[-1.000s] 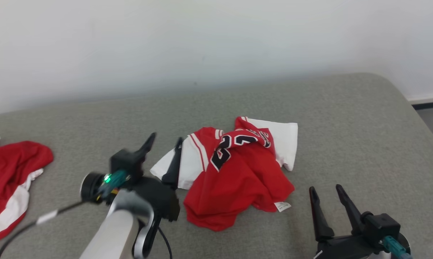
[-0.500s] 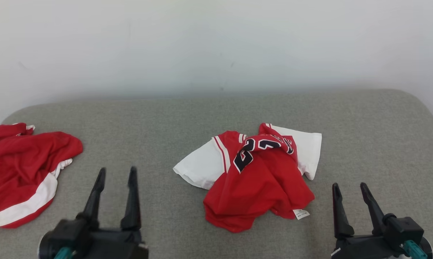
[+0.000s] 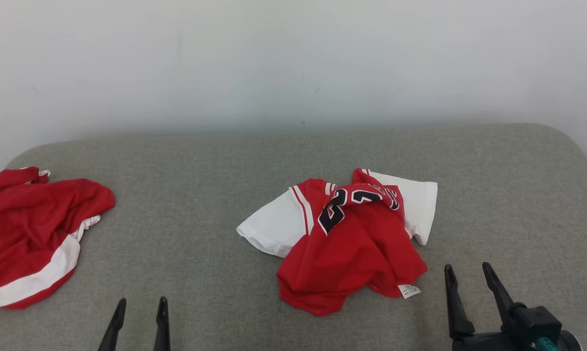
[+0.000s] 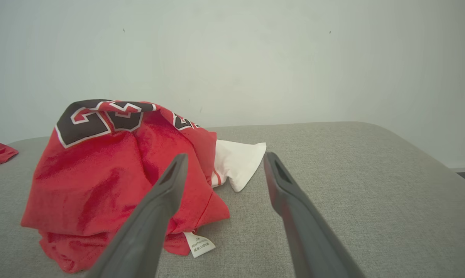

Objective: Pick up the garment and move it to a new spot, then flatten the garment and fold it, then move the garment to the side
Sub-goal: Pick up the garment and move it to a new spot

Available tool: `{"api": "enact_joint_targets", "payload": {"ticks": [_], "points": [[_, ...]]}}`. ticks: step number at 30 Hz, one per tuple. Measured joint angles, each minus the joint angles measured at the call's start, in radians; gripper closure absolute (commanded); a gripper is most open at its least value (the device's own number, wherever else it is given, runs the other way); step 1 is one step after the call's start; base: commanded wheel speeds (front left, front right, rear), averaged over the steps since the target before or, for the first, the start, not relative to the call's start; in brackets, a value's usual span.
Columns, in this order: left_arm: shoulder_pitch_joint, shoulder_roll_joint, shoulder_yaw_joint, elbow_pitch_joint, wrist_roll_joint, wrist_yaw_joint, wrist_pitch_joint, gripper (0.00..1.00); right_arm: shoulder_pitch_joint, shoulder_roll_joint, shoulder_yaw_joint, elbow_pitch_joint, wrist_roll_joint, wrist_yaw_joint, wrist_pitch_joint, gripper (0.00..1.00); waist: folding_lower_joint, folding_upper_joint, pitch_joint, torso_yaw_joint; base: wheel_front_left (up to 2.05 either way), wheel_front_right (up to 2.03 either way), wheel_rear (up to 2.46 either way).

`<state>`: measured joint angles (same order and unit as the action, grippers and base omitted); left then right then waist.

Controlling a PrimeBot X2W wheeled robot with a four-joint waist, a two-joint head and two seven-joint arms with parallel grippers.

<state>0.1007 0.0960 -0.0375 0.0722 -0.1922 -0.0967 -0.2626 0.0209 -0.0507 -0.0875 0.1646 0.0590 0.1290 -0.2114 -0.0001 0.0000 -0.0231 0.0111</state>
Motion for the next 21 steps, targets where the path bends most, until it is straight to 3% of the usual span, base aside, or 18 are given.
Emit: {"api": "enact_joint_targets", "payload": {"ticks": [10,21], "points": [[0.01,-0.007,0.033,0.114,0.015,-0.014,0.0,0.0,0.013,0.0,-0.006,0.008,-0.025,0.0,0.036,0.0,0.0001,0.0,0.011,-0.005,0.0,0.0,0.0],[0.0,-0.009,0.038,0.135,0.015,-0.023,0.0,0.0,0.016,0.0,-0.004,-0.009,-0.023,0.0,0.053,0.0,0.0001,0.0001,0.022,-0.009,0.0,0.0,0.0]]}}
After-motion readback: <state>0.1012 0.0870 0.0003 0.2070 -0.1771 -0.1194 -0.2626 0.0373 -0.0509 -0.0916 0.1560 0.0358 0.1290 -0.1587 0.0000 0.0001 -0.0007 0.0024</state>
